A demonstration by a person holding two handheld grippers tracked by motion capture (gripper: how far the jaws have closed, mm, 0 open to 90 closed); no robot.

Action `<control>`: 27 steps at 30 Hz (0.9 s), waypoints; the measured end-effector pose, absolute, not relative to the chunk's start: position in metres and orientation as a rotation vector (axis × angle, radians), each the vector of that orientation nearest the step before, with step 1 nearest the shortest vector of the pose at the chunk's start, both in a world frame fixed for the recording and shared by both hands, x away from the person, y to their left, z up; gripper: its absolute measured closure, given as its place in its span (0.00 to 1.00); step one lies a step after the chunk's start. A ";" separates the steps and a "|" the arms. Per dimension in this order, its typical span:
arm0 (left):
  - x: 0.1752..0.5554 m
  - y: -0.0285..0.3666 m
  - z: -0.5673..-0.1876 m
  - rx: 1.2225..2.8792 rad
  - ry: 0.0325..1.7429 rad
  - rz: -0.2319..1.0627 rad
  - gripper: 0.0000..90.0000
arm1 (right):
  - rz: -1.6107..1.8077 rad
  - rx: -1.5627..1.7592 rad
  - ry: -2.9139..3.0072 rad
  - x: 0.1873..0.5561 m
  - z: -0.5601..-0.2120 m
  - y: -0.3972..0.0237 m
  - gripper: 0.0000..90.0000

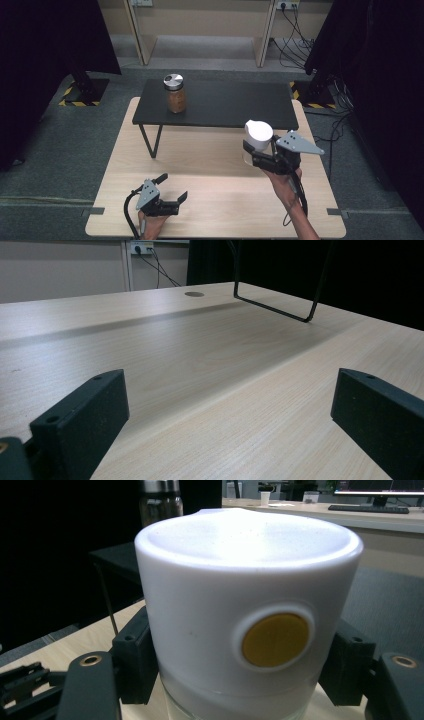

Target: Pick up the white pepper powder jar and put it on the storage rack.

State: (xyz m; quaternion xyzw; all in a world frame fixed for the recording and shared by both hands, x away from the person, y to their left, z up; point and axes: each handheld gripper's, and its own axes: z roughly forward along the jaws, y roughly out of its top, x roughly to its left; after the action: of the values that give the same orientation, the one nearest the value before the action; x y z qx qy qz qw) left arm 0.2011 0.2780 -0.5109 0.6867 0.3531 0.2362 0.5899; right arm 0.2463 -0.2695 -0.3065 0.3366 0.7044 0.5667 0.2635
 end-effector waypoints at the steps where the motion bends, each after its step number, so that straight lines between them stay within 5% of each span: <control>1: 0.201 0.278 -0.511 1.599 0.822 0.550 0.02 | 1.524 0.909 1.903 0.248 -0.301 -0.268 0.34; 13: 0.202 0.278 -0.511 1.599 0.820 0.546 0.02 | 1.486 0.965 1.847 0.279 -0.253 -0.255 0.34; 27: 0.202 0.279 -0.511 1.597 0.820 0.542 0.02 | 1.432 1.083 1.798 0.323 -0.248 -0.229 0.34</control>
State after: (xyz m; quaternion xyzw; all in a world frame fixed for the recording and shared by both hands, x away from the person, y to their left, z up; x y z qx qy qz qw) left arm 0.2021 0.2791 -0.5111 0.6865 0.3524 0.2332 0.5917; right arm 0.3230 -0.2292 -0.2478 0.4073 0.6758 0.5383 0.2959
